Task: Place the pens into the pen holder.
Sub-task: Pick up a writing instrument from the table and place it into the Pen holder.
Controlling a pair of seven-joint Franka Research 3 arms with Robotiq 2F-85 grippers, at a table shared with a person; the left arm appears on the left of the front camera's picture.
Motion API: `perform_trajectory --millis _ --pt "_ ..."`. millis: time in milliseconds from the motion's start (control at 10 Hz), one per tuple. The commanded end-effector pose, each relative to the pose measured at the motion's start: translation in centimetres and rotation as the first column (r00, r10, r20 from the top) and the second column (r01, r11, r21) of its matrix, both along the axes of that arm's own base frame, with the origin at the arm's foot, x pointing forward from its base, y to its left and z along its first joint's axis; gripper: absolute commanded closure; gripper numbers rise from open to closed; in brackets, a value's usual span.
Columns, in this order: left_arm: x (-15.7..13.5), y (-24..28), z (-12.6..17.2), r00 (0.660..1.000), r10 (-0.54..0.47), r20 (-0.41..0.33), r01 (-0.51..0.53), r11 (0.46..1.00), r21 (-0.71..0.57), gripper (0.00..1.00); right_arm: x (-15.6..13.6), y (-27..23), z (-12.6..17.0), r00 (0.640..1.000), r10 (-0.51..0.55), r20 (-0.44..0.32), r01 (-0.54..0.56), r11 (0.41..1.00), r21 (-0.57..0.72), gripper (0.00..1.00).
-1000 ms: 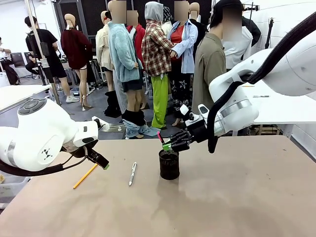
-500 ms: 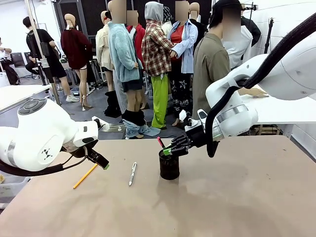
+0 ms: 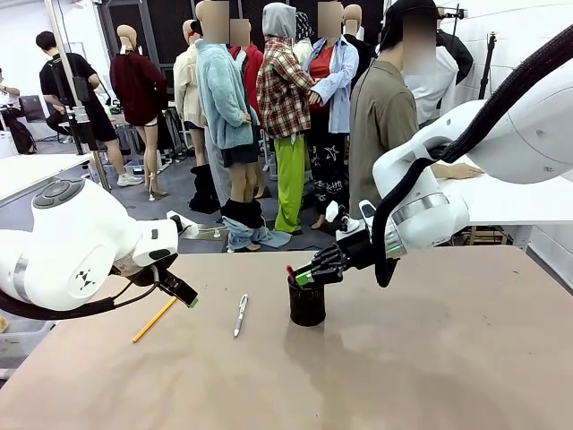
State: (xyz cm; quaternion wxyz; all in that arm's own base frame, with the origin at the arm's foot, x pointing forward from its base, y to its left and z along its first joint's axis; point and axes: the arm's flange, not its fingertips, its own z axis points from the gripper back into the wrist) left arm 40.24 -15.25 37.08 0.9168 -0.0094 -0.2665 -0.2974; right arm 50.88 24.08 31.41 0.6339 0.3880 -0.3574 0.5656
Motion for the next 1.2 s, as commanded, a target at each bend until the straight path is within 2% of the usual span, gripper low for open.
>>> perform_trajectory --millis 0,300,600,700,900,1000,1100 --pt "0.0 0.2 0.1 1.000 0.003 0.000 -0.003 1.000 -0.003 0.00 -1.0 -0.1 0.0 0.999 -0.030 0.030 0.029 0.999 0.030 0.33" --pt "0.0 0.2 0.1 1.000 0.003 0.000 -0.003 1.000 -0.003 0.00 -2.1 -3.9 2.8 0.990 -0.117 0.074 0.114 0.993 0.042 0.33" --pt "0.0 0.2 0.1 1.000 0.003 0.000 -0.003 1.000 -0.003 0.00 -3.6 -9.4 6.2 0.943 -0.313 0.111 0.323 0.942 -0.090 0.33" --pt "0.0 0.2 0.1 1.000 0.003 0.000 -0.003 1.000 -0.003 0.00 -4.5 -11.5 7.5 0.917 -0.383 0.109 0.395 0.910 -0.124 0.33" --pt "0.0 0.2 0.1 1.000 0.003 0.000 -0.003 1.000 -0.003 0.00 -5.7 -14.5 8.8 0.842 -0.530 0.098 0.535 0.800 -0.270 0.33" --pt "0.0 0.2 0.1 1.000 0.003 0.000 -0.003 1.000 -0.003 0.00 -6.2 -16.3 9.4 0.800 -0.593 0.090 0.583 0.733 -0.350 0.33" --pt "0.0 0.2 0.1 1.000 0.003 0.000 -0.003 1.000 -0.003 0.00 -6.3 -18.1 10.1 0.733 -0.673 0.101 0.645 0.639 -0.420 0.33"
